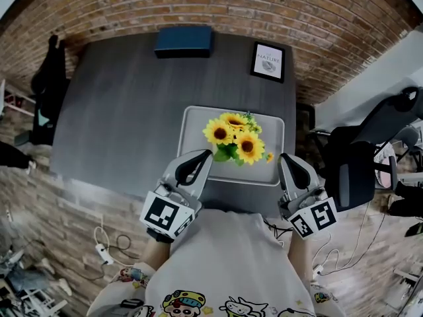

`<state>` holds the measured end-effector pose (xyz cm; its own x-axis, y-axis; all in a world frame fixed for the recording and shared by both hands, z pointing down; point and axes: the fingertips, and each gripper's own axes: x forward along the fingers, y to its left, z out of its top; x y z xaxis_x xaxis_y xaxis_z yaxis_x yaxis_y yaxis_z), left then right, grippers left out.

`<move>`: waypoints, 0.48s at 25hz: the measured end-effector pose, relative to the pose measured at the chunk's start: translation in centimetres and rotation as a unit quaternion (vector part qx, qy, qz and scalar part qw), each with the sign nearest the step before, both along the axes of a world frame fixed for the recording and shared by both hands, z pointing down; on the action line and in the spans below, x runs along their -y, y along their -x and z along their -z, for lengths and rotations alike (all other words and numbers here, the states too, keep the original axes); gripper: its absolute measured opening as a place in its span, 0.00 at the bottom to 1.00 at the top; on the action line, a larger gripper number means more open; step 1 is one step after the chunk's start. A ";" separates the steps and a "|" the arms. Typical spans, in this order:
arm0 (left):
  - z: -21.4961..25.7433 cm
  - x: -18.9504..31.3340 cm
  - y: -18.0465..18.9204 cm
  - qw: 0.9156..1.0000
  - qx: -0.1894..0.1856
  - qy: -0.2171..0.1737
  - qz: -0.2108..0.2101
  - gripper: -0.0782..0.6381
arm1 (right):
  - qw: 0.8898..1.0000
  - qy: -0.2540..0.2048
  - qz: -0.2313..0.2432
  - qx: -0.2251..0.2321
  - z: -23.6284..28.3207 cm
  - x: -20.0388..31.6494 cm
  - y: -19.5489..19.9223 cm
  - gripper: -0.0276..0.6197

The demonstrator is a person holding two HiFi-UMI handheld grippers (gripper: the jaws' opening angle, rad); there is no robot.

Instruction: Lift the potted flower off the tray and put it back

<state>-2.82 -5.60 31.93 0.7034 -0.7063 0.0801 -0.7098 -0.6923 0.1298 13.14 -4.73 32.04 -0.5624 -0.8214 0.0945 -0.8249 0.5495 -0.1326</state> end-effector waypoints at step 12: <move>-0.1 -0.1 0.4 1.000 0.004 0.000 0.007 0.11 | 1.000 0.004 0.002 -0.001 0.0 -0.1 0.2 0.04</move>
